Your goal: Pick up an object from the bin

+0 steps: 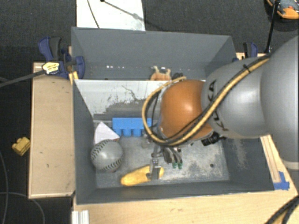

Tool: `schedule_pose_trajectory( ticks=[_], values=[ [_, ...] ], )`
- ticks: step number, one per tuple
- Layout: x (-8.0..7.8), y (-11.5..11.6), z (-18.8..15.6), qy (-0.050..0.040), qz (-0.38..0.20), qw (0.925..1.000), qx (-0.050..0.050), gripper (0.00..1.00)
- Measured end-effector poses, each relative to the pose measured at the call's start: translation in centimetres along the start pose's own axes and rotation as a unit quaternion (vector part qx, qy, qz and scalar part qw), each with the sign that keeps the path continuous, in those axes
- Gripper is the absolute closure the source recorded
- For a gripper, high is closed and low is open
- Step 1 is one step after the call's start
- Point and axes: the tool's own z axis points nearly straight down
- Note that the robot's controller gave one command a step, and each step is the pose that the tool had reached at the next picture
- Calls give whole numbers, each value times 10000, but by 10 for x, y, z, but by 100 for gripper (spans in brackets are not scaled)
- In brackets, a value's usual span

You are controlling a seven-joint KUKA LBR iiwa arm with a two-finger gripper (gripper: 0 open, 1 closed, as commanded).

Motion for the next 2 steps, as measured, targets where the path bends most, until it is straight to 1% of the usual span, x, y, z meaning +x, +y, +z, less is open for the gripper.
schedule_pose_trajectory(
  ticks=[1, 2],
  values=[
    [4, -5, 17, -3, -1379, 9904, -8, 0],
    [12, -29, 51, -29, 515, 9987, -24, 100]
  ],
)
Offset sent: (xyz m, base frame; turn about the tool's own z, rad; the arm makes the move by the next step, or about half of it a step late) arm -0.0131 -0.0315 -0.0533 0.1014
